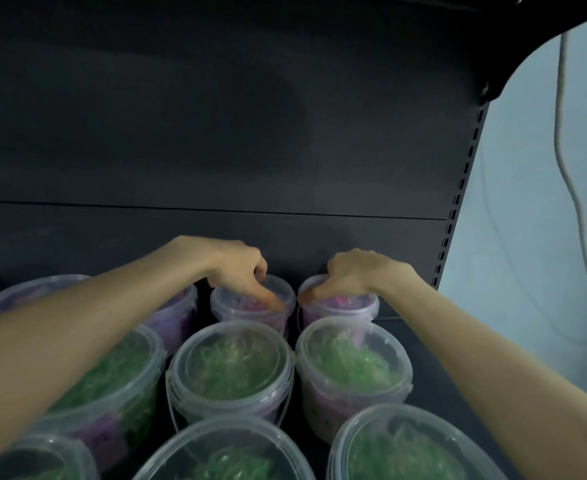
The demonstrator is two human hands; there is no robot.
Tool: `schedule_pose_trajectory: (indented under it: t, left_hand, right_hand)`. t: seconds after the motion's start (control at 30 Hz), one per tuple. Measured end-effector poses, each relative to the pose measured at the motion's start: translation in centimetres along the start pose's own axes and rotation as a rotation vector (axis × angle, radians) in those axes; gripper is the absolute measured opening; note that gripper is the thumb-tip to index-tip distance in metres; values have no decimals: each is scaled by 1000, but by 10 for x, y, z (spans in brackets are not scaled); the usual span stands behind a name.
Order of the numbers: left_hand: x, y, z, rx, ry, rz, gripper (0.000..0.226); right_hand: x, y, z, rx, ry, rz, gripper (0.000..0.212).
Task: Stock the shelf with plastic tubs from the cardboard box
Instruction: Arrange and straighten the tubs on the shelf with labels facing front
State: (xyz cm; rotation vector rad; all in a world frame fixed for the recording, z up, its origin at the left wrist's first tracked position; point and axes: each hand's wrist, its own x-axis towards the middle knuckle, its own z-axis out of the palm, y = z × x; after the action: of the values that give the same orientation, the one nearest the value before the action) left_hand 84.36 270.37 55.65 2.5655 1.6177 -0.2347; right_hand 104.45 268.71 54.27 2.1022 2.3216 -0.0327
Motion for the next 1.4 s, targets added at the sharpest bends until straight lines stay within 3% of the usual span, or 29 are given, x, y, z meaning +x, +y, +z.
schedule_pose_trajectory:
  t: [0.13, 0.57, 0.73, 1.03, 1.4]
  left_hand:
    - [-2, -7, 2, -28, -9, 1, 87]
    - [-9, -11, -2, -94, -70, -14, 74]
    - [-10, -12, 1, -86, -66, -26, 81]
    - [-11, -13, -1, -50, -80, -33, 83]
    - [-11, -10, 0, -40, -75, -23, 81]
  right_hand:
    - [3, -1, -1, 5, -43, -6, 74]
    - [-10, -3, -8, 80, -103, -120, 64]
    - [-9, -4, -5, 93, -153, -69, 67]
    - [-10, 3, -3, 211, -81, -102, 68]
    - [-10, 0, -10, 166, -150, -85, 69]
